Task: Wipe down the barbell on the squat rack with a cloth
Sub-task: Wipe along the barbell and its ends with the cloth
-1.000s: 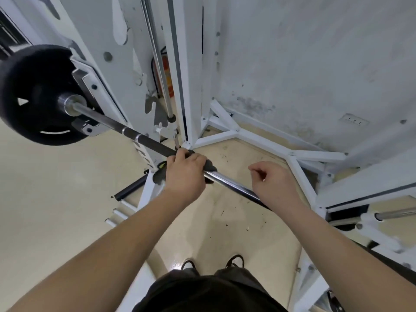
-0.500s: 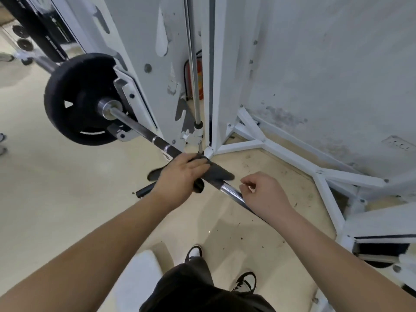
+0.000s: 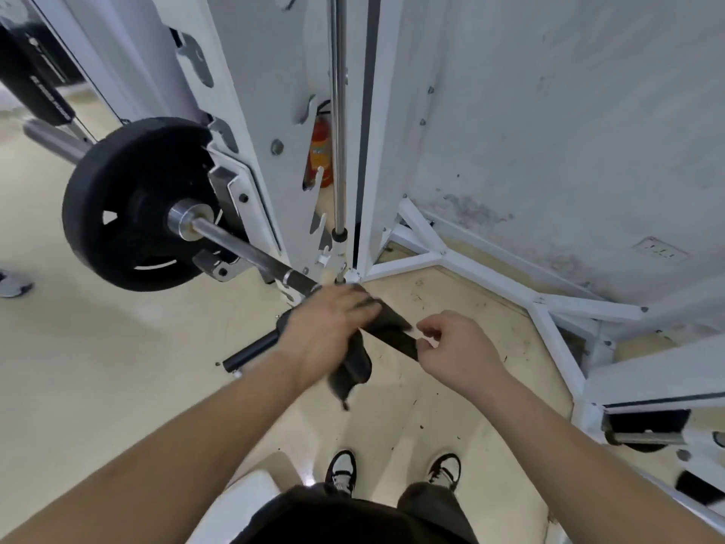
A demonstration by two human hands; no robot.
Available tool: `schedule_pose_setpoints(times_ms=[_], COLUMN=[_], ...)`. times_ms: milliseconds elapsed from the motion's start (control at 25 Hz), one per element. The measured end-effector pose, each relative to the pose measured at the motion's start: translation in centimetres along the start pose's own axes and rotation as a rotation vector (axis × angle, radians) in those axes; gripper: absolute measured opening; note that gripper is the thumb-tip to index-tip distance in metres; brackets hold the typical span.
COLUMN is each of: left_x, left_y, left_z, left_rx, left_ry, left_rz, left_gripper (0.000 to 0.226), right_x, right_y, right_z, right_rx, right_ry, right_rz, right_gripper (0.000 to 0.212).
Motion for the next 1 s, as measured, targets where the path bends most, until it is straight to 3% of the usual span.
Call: schedule_pose_setpoints(times_ms=[120,160,280,360,400,480,560,680,760,840,920,1000], left_x=[5.1,4.2,-1.6,-0.2,2.1,5.8,3.6,-3.6,-3.0,-0.6,-3.3,-9.5], left_y=[1.6,1.5,0.7,0.5,0.4,-0.2,-0.4,0.2,0.3,-0.7,-1.0,-0.9], left_z=[0.9,0.7,-0.3,0.2,0.7,1.7,2.0,0.2,0.6,1.5,1.5,-0.1], left_rx=[-0.047,-0.077,-0.109,-0.076,-0.034,-0.004,0.036,0.071,0.097,0.067,0.068,0.098], left_ry=[0.044,0.068,0.066,0.076,0.077,0.065,0.056,0.054,0.131,0.204,0.110,0.142], left_rz=[0.443,0.491,0.206,0.020,0.014,0.207,0.393,0.201,0.090,0.210,0.339,0.167], left_gripper=[0.057,0.058,0.063,0.068,0.068,0.057,0.047,0.060,0.071,0.068,0.053,0.055], right_x=[1.0,1.3,1.9,2.1,2.1,2.1,2.1,1.6,0.6,-0.8,-1.6,-1.4], right_y=[-0.3,-0.4,-1.0,-1.3,-1.2,-1.1,-0.6,0.1,0.6,1.0,1.4,1.5], right_z=[-0.8,-1.2,-1.2,-1.1,-1.1,-1.1,-1.4,-1.1,0.1,1.6,2.3,2.5], right_rx=[0.050,0.052,0.038,0.053,0.058,0.050,0.031,-0.001,-0.064,-0.142,-0.190,-0.212], right_ry=[0.054,0.100,0.196,0.218,0.204,0.158,0.131,0.109,-0.005,-0.113,-0.175,-0.204], right_rz=[0.011,0.021,-0.008,-0.033,-0.045,-0.060,-0.057,-0.022,-0.023,-0.070,-0.084,-0.084], right_gripper=[0.020,0.018,0.018,0.017,0.016,0.013,0.013,0.014,0.013,0.013,0.016,0.018])
Point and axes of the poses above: each hand's wrist, its own y-axis away from the middle knuckle, its own z-axis out of the back of the hand, x = y × z, the point moved 4 cm from there along -y, towards the middle knuckle, and after that the axes turned 9 degrees about -y, right-handed, at the moved point
